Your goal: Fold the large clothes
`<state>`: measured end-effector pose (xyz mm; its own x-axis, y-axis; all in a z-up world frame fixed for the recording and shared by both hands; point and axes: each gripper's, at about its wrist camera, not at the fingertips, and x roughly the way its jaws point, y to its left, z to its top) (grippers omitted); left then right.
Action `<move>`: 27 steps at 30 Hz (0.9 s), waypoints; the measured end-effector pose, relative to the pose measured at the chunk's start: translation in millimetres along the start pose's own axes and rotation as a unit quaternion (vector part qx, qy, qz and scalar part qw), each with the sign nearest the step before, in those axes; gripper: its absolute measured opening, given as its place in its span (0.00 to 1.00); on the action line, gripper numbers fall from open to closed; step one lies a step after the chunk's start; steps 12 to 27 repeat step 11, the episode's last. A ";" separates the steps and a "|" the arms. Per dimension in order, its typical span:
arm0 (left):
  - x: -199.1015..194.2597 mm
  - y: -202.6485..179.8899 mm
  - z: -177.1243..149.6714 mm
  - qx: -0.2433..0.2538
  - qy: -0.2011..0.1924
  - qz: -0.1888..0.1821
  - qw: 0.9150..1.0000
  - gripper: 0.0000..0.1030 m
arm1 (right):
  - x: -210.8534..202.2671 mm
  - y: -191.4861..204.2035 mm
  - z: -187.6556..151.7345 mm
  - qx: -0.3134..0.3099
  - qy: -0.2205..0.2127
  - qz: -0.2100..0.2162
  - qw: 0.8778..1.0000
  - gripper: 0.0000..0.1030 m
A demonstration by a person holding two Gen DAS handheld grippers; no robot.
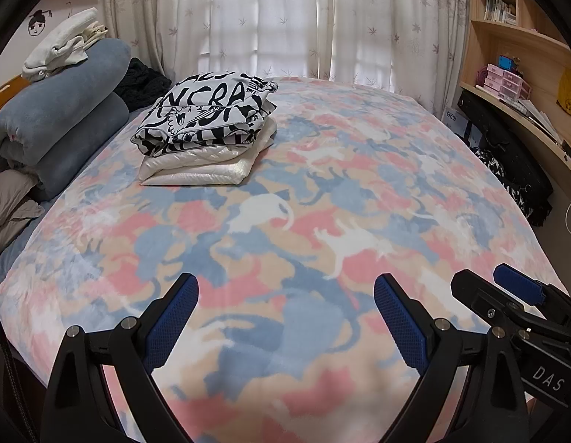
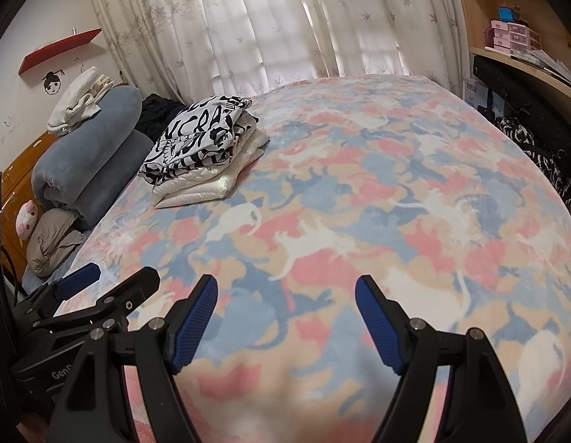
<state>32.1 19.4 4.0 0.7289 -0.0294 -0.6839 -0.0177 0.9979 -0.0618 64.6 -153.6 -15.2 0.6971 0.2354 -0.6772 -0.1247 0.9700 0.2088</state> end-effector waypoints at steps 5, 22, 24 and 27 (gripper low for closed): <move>-3.3 5.3 -2.7 -0.001 0.002 0.001 1.000 0.92 | 0.3 0.4 -2.3 0.000 0.001 0.000 1.000 0.75; -4.5 7.0 -3.1 0.000 0.003 0.002 1.000 0.92 | 0.2 1.4 -2.1 0.000 0.000 -0.001 1.000 0.75; -4.5 7.0 -3.1 0.000 0.003 0.002 1.000 0.92 | 0.2 1.4 -2.1 0.000 0.000 -0.001 1.000 0.75; -4.5 7.0 -3.1 0.000 0.003 0.002 1.000 0.92 | 0.2 1.4 -2.1 0.000 0.000 -0.001 1.000 0.75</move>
